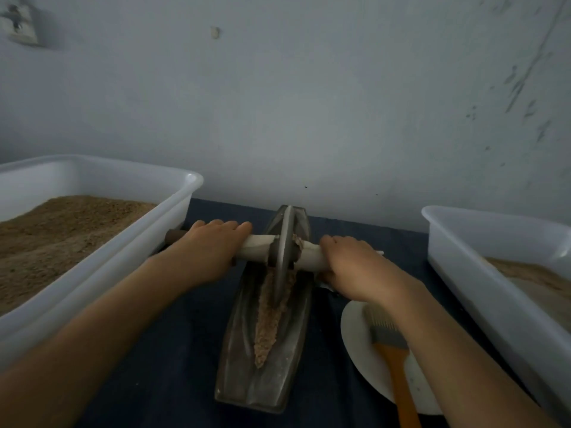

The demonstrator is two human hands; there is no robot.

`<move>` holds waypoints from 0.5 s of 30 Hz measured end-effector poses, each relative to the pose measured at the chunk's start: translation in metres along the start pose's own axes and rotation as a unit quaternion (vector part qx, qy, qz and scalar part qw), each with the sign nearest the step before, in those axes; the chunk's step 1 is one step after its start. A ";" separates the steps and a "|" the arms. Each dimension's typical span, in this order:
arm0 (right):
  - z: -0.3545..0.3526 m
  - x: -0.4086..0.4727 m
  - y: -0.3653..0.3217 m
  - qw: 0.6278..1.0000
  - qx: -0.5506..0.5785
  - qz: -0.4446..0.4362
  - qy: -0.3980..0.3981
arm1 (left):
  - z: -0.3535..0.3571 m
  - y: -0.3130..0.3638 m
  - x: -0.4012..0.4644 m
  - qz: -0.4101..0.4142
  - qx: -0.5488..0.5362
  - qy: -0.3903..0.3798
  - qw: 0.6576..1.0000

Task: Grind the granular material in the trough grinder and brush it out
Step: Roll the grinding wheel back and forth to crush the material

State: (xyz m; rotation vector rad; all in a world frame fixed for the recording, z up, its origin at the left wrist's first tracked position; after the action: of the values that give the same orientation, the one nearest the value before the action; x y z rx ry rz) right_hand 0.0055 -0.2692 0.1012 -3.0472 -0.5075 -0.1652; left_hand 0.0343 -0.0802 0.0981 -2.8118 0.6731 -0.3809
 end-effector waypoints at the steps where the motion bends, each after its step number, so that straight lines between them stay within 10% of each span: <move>1: -0.004 -0.004 -0.004 0.999 0.020 0.007 -0.043 | -0.004 0.000 -0.003 0.012 -0.014 -0.045 0.999; 8: -0.028 -0.036 -0.027 0.970 0.058 -0.016 -0.237 | -0.026 -0.003 -0.034 0.095 -0.119 -0.271 0.951; 15: -0.016 -0.018 -0.019 0.985 0.051 0.005 -0.163 | -0.014 -0.001 -0.019 0.059 -0.107 -0.234 0.965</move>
State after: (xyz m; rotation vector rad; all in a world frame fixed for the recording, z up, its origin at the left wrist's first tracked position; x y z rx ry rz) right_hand -0.0195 -0.2587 0.1161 -2.9840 -0.4989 0.3564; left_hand 0.0140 -0.0722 0.1084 -2.8727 0.7990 0.3926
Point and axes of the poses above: each hand's wrist, its own x-axis towards the middle knuckle, its own z-axis out of the palm, y = z × x, the point moved 4 cm from there along x, towards the middle knuckle, and after that the axes turned 8 degrees about x, right-handed, at the moved point
